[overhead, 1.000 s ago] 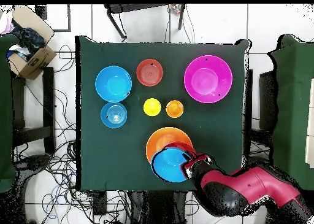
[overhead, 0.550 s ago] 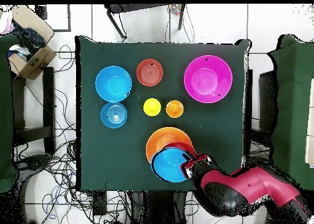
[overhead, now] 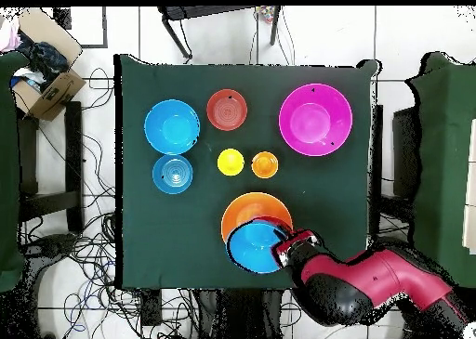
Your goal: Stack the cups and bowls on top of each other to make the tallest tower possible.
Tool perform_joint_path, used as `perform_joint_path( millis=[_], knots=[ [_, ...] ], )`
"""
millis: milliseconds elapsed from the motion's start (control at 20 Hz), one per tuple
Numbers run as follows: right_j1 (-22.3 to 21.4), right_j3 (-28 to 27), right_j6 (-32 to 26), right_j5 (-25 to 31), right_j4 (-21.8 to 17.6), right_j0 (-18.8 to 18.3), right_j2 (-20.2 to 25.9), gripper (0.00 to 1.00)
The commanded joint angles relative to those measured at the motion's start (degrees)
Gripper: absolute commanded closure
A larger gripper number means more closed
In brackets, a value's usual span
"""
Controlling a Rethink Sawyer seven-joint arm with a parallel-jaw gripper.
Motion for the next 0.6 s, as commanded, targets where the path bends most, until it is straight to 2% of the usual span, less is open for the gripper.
perform_joint_path(
  millis=[50, 350, 600],
  knots=[
    [0.0, -2.7, -0.3, -3.4, -0.6, 5.4, -1.5, 1.00],
    [-1.7, -2.4, 2.2, -5.1, -0.2, 7.8, -2.4, 1.00],
    [-1.8, -2.3, 0.1, -4.0, 1.6, 7.0, -1.9, 1.00]
  ],
)
